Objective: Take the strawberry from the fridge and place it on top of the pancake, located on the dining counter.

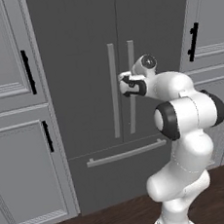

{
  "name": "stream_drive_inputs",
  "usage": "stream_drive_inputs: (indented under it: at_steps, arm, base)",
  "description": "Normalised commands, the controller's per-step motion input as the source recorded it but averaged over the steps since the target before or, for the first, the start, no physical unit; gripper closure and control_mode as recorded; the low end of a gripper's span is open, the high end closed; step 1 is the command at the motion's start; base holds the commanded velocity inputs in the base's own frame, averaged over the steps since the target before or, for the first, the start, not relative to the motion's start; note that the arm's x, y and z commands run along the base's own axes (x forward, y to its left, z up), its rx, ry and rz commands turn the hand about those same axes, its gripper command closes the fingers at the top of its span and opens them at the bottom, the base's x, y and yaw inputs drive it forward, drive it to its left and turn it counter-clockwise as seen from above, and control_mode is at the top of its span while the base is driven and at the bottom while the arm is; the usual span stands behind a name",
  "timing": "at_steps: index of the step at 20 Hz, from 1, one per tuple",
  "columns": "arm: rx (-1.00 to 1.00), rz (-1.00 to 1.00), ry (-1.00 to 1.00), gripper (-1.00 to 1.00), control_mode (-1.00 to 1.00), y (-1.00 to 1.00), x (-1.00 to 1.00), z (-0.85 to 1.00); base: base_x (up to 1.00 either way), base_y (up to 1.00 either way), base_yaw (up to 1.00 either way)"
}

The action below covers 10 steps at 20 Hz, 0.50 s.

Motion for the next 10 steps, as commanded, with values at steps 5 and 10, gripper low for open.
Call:
stream_drive_inputs:
  at_steps: [5,10]
  arm:
    - [0.01,0.03,0.03,-1.00,-1.00,-0.11,0.75,-0.10]
    - [0.00,0.01,0.00,-1.00,-1.00,0.00,0.58,-0.13]
  base:
    - [0.00,0.00,0.00]
    - [0.00,0.00,0.00]
